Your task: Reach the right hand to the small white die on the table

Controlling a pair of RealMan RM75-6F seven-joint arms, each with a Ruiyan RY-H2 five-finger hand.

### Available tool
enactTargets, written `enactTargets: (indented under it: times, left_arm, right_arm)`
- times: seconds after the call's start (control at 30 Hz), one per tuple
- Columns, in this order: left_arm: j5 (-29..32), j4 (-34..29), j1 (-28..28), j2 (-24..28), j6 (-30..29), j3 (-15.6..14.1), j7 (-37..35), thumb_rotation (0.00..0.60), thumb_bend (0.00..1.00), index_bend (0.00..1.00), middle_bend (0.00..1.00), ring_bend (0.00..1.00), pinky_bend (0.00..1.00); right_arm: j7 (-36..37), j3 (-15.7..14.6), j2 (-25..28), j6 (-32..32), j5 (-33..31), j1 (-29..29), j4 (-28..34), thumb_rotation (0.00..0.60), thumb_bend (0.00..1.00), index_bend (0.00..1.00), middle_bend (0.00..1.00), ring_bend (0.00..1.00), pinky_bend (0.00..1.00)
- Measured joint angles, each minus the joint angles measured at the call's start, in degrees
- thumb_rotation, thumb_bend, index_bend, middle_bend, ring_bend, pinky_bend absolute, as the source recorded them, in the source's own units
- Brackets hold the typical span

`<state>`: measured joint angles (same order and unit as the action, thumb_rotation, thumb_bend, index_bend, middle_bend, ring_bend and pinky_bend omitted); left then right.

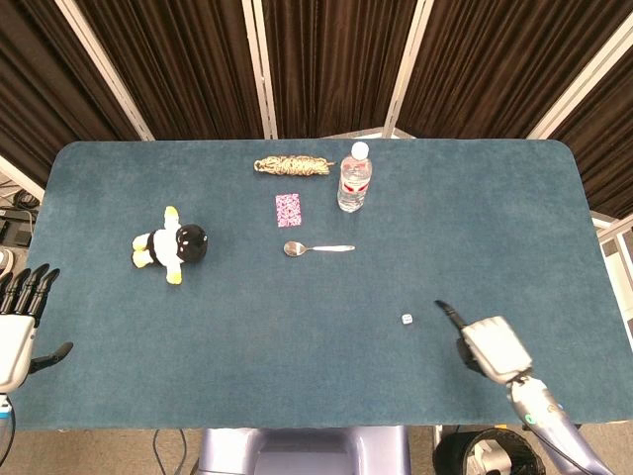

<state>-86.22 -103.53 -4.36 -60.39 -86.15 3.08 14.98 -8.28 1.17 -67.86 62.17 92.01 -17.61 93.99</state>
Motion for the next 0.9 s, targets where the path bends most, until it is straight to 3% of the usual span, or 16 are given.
enactTargets:
  times: [0.2, 0.9]
  left_arm:
    - [1.9, 0.2, -0.7, -0.5, 1.2, 0.6, 1.1, 0.6, 0.0, 0.0, 0.0, 0.0, 0.0]
    - [4.7, 0.3, -1.8, -1.3, 2.8, 1.0, 2.9, 0.6, 0.0, 0.0, 0.0, 0.0, 0.0]
  right_arm:
    - [-0.5, -1.0, -3.2, -5.9, 0.0, -4.2, -2.1, 0.6, 0.71, 0.0, 0.74, 0.72, 1.0]
    - [0.9, -2.7, -10.1, -9.6, -2.3, -7.1, -10.7, 0.6, 0.72, 0.0, 0.74, 0.72, 1.0]
